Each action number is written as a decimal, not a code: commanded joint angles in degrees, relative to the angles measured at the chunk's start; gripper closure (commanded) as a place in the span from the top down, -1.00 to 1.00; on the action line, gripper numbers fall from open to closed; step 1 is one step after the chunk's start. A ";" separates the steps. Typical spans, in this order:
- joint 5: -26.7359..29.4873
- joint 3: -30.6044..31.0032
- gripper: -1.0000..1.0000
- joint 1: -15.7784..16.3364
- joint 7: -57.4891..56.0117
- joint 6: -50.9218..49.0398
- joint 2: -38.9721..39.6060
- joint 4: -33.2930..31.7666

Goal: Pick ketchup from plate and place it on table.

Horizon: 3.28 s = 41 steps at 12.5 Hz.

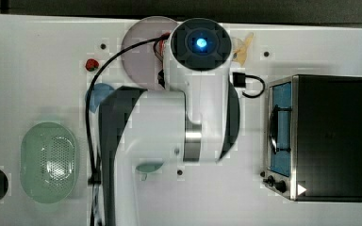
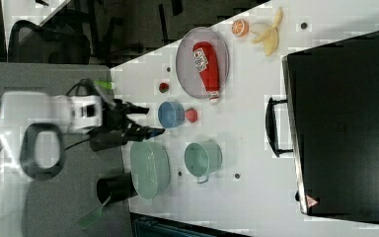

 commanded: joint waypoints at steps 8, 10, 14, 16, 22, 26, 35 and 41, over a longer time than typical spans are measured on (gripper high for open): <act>-0.30 0.99 1.00 1.22 -19.95 16.85 14.41 1.92; -0.47 0.99 1.00 1.44 -26.64 19.52 18.34 3.95; -0.62 0.98 1.00 1.77 -35.43 21.42 26.60 9.71; -0.87 0.98 1.00 2.13 -35.46 21.77 30.30 13.20; -7.64 0.97 1.00 3.27 -35.70 26.49 39.45 21.20; -7.65 0.83 1.00 3.31 -35.70 30.20 42.68 21.49; -7.60 1.08 0.25 3.40 -35.64 34.34 42.46 23.24; -2.88 1.03 0.25 2.20 -34.66 19.54 28.85 21.61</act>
